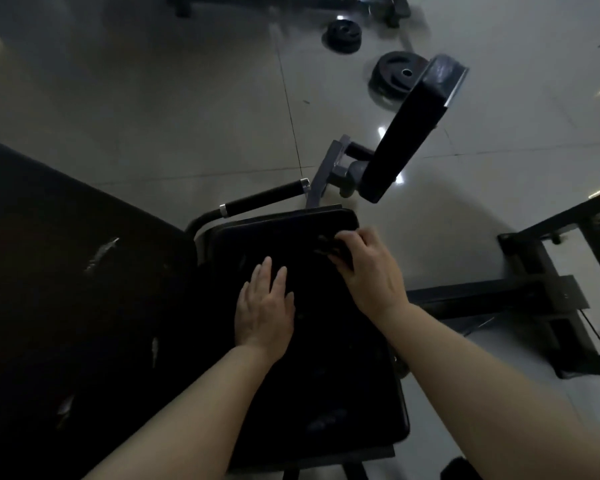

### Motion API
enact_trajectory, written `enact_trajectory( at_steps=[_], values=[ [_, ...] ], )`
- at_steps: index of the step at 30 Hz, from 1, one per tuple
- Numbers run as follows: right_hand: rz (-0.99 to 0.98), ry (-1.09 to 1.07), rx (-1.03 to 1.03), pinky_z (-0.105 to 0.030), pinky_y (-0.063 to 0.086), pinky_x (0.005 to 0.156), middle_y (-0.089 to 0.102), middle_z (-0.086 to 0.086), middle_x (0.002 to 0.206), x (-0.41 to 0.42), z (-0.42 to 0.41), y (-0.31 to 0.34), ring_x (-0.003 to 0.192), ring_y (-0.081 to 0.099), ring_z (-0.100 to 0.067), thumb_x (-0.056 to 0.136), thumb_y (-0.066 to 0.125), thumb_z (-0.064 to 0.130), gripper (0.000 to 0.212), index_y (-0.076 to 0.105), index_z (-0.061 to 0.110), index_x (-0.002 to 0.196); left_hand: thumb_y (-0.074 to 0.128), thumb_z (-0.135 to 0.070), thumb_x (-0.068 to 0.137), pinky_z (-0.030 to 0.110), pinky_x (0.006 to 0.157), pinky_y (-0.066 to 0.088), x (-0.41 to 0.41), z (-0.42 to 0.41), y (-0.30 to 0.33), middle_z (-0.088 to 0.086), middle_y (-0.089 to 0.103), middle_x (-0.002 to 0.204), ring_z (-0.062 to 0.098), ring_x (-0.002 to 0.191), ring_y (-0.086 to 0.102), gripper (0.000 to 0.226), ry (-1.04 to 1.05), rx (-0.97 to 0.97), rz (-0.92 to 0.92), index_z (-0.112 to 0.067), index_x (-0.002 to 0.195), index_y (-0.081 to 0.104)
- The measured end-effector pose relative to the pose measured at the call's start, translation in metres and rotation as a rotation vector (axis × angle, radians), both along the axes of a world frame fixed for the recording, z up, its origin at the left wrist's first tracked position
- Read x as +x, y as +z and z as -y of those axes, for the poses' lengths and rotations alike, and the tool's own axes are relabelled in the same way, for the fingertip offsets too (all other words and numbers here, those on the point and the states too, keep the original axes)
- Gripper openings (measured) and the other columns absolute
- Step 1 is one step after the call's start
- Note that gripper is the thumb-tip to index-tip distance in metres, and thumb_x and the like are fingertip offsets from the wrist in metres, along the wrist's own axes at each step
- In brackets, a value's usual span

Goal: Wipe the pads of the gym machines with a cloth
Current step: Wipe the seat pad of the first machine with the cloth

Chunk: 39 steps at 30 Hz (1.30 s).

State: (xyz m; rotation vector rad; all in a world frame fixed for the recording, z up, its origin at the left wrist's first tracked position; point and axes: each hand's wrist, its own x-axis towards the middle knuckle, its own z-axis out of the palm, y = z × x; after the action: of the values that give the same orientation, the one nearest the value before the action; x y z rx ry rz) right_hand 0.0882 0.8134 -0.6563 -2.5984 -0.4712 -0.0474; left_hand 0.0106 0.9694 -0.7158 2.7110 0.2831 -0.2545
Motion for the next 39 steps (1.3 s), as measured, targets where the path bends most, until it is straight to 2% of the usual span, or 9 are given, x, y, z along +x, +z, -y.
enact_trajectory(
  at_steps=[3,6,11,13,16,20,25,30,39],
  values=[
    [-0.102,0.118,-0.116,-0.042,0.055,0.079,0.048,-0.010,0.119,0.012,0.005,-0.028,0.103,0.055,-0.028,0.082,0.070,0.019,0.037,0.061,0.011,0.118,0.023,-0.037,0.102,0.034,0.120,-0.002,0.018,-0.002,-0.019,0.000,-0.008,0.160,0.014,0.146,-0.011,0.053,-0.039,-0.009,-0.007,-0.024,0.151,0.009],
    [-0.154,0.168,-0.199,-0.049,0.034,0.109,0.051,-0.006,0.125,-0.007,0.015,-0.046,0.131,0.042,-0.026,0.081,0.071,0.022,0.031,0.067,0.015,0.111,0.011,-0.042,0.099,0.036,0.119,-0.007,0.025,-0.002,-0.035,-0.001,-0.015,0.158,0.014,0.144,-0.017,0.056,-0.080,0.009,-0.027,-0.024,0.151,0.000],
    [0.068,-0.205,0.086,-0.044,0.041,0.101,0.049,-0.004,0.130,-0.018,0.003,-0.037,0.125,0.047,-0.022,0.090,0.055,0.026,0.030,0.061,0.014,0.117,-0.003,-0.048,0.090,0.032,0.116,-0.015,0.020,-0.001,-0.053,-0.007,-0.013,0.155,0.010,0.144,-0.016,0.059,-0.048,-0.019,0.064,-0.027,0.145,-0.002],
    [-0.149,-0.316,-0.047,-0.044,0.018,0.117,0.025,-0.006,0.152,-0.004,-0.015,-0.039,0.143,0.021,-0.025,0.095,0.047,0.036,0.052,0.037,0.017,0.142,0.007,-0.046,0.093,0.033,0.118,-0.009,0.020,-0.001,-0.056,-0.006,-0.001,0.156,0.011,0.146,-0.006,0.056,-0.029,-0.066,0.114,-0.024,0.145,0.009],
    [-0.327,-0.274,-0.225,-0.040,-0.006,0.116,0.004,-0.008,0.160,0.015,-0.038,-0.052,0.146,-0.008,-0.027,0.097,0.043,0.039,0.068,0.009,0.018,0.152,0.016,-0.042,0.095,0.033,0.119,-0.001,0.020,-0.003,-0.057,-0.005,0.011,0.155,0.012,0.146,0.005,0.055,-0.004,-0.135,0.179,-0.021,0.145,0.026],
    [-0.289,-0.111,-0.099,-0.037,0.002,0.119,0.018,-0.002,0.158,0.026,-0.020,-0.050,0.147,0.003,-0.021,0.100,0.041,0.025,0.051,0.027,0.022,0.149,0.020,-0.042,0.096,0.025,0.117,-0.008,0.019,-0.006,-0.057,-0.005,0.013,0.155,0.011,0.146,0.004,0.054,-0.006,-0.183,0.202,-0.021,0.144,0.031],
    [-0.092,0.157,-0.427,-0.047,0.002,0.118,0.018,-0.005,0.158,-0.013,0.020,-0.040,0.147,0.004,-0.024,0.082,0.057,0.016,0.063,0.041,0.025,0.142,0.023,-0.040,0.097,0.027,0.118,-0.006,0.018,-0.006,-0.060,-0.004,0.015,0.156,0.012,0.146,0.005,0.052,-0.011,-0.176,0.222,-0.020,0.144,0.033],
    [-0.235,0.080,-0.432,-0.036,-0.025,0.110,-0.028,0.003,0.155,-0.023,-0.012,-0.048,0.137,-0.036,-0.015,0.091,0.019,0.056,0.067,-0.010,0.036,0.149,0.027,-0.036,0.098,0.030,0.119,-0.001,0.018,-0.006,-0.062,0.001,0.021,0.155,0.014,0.146,0.010,0.050,-0.017,-0.185,0.248,-0.017,0.142,0.039],
    [-0.088,0.089,-0.450,-0.043,-0.011,0.115,0.014,0.000,0.159,0.094,-0.040,-0.076,0.147,-0.004,-0.022,0.100,0.031,0.041,0.050,0.024,0.033,0.148,0.033,-0.031,0.096,0.037,0.118,0.012,0.017,-0.005,-0.066,0.004,0.032,0.152,0.019,0.143,0.022,0.046,-0.025,-0.130,0.285,-0.017,0.139,0.045]
  ],
)
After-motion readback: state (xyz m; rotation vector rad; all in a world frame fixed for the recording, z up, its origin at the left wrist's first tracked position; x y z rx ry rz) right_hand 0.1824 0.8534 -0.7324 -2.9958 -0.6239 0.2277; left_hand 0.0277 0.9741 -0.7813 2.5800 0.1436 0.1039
